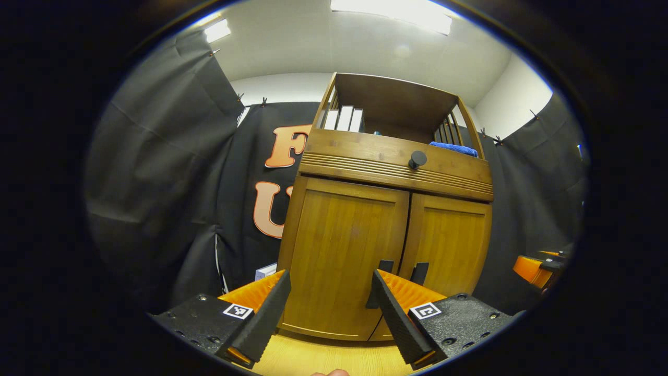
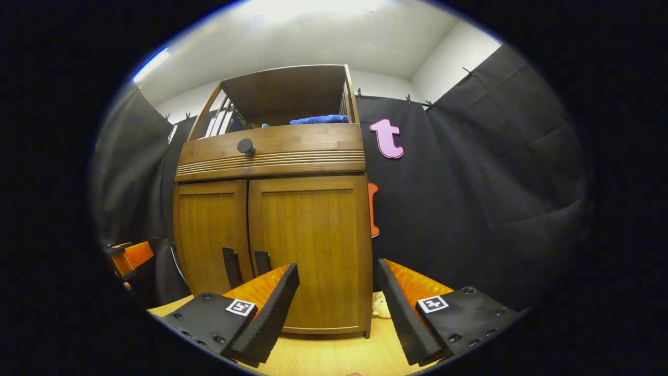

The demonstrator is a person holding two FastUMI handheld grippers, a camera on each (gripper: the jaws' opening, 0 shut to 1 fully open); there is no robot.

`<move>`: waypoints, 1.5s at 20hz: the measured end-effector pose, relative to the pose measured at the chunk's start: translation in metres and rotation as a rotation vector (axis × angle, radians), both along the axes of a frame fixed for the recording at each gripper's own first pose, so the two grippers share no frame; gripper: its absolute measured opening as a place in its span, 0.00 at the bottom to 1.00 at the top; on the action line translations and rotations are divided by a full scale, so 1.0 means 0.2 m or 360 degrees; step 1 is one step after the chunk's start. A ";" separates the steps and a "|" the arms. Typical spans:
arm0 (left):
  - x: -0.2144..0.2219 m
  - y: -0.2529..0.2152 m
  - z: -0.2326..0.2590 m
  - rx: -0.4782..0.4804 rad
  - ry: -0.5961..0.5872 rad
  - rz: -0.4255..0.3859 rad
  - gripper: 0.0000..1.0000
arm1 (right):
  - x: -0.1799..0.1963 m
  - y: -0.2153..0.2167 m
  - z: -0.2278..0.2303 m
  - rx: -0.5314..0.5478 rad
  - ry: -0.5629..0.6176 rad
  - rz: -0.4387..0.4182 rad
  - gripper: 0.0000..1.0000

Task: Open the right door of the double-door shoe cabinet with the right hand, and open the left door with the left hand.

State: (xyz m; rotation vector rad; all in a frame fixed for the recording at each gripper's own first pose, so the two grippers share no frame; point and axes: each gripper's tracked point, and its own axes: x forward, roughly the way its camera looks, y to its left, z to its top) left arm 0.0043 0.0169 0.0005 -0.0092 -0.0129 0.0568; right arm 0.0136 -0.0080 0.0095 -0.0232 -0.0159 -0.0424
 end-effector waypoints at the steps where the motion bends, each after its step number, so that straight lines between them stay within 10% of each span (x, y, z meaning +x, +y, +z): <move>1: 0.00 0.02 0.01 0.0010 -0.0010 0.0024 0.92 | 0.02 0.02 0.00 -0.0007 0.0008 0.0016 0.98; 18: -0.13 0.18 0.07 0.0088 -0.0031 0.0152 0.92 | 0.70 0.60 -0.21 0.0105 0.0190 0.0436 0.94; 30: -0.17 0.13 0.11 0.0093 -0.0043 0.0122 0.92 | 0.98 0.66 -0.50 0.0133 0.0330 0.0297 0.98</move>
